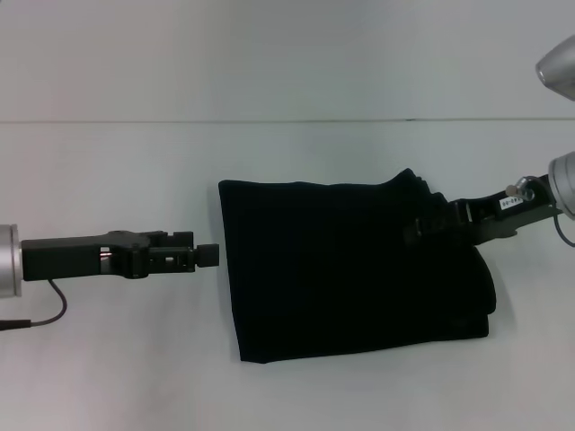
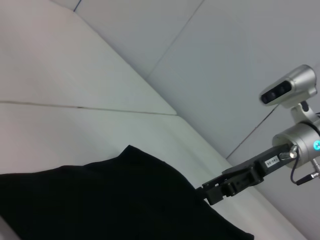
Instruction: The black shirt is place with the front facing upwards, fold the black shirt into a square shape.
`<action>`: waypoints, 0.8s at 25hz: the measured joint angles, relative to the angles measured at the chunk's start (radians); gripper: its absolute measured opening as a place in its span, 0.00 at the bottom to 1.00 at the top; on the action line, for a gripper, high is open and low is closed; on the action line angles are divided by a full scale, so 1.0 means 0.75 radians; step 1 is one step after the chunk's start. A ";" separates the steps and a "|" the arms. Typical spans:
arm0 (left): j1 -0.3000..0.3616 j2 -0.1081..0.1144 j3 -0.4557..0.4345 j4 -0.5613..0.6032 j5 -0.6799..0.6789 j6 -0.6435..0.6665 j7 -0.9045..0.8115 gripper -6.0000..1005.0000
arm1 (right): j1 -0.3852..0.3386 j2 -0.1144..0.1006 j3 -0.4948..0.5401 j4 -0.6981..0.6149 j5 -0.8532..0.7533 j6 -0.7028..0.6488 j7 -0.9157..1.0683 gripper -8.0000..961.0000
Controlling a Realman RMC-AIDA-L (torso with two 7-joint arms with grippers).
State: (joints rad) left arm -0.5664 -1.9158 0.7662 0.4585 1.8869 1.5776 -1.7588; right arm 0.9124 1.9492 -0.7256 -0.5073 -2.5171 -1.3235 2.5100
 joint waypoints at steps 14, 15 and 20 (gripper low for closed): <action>-0.007 0.000 -0.003 -0.003 0.000 -0.007 -0.009 0.93 | 0.006 0.027 -0.062 -0.005 -0.003 0.061 -0.012 0.88; -0.008 0.000 -0.003 -0.003 0.000 -0.005 -0.009 0.93 | 0.006 0.027 -0.073 -0.009 -0.004 0.065 -0.013 0.84; -0.011 0.000 -0.003 -0.003 0.000 0.003 -0.009 0.93 | 0.005 0.027 -0.089 -0.001 -0.005 0.084 -0.013 0.66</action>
State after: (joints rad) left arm -0.5745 -1.9159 0.7639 0.4563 1.8868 1.5797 -1.7657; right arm 0.9164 1.9697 -0.7920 -0.5078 -2.5209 -1.2607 2.5006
